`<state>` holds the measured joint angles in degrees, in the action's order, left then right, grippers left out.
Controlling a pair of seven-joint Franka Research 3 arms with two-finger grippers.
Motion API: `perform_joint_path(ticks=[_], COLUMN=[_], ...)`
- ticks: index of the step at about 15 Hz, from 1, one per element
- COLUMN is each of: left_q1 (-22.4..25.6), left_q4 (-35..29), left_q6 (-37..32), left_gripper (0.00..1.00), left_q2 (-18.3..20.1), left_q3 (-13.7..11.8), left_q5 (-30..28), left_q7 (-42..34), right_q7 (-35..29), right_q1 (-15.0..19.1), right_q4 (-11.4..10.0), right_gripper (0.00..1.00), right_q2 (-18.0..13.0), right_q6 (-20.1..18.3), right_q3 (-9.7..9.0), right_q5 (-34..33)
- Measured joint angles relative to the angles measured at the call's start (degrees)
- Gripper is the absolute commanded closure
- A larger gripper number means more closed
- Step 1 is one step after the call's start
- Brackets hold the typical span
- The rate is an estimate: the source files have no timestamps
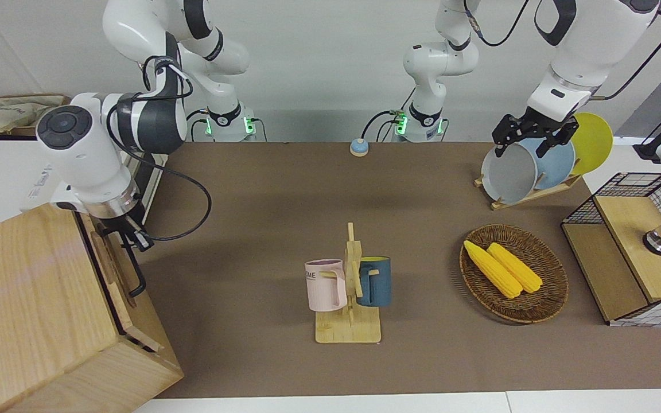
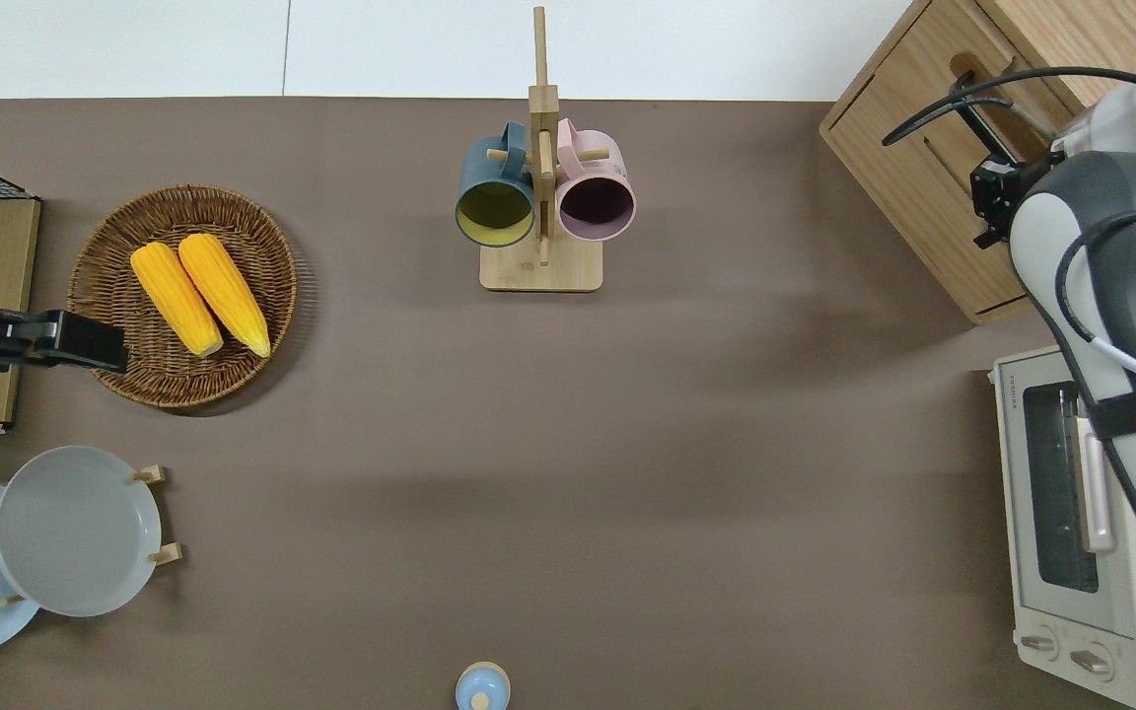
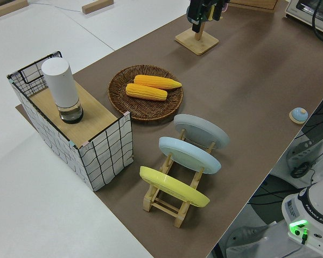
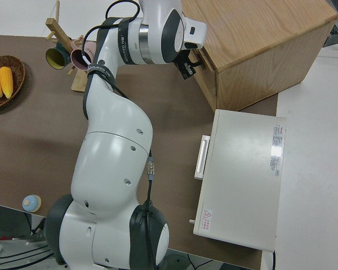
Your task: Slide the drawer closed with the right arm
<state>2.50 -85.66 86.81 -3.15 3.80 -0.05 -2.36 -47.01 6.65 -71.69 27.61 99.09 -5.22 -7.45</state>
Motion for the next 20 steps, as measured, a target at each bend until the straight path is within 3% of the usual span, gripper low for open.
perform_joint_path(ticks=[13,20], left_q1=[0.0,0.0], left_q4=[0.0,0.0], left_q6=[0.0,0.0], left_gripper=[0.01,0.01], left_q2=[0.0,0.0], left_q3=[0.0,0.0], left_q5=[0.0,0.0], left_q7=[0.0,0.0], right_q7=[1.2,3.12], right_q1=[0.32,-5.23], right_q4=[0.7,2.22], right_gripper=[1.0,1.0], right_q2=[0.05,-0.85], right_q6=[-0.22,-1.36], right_q3=[-0.79,-1.1], right_q5=[-0.05,-0.12])
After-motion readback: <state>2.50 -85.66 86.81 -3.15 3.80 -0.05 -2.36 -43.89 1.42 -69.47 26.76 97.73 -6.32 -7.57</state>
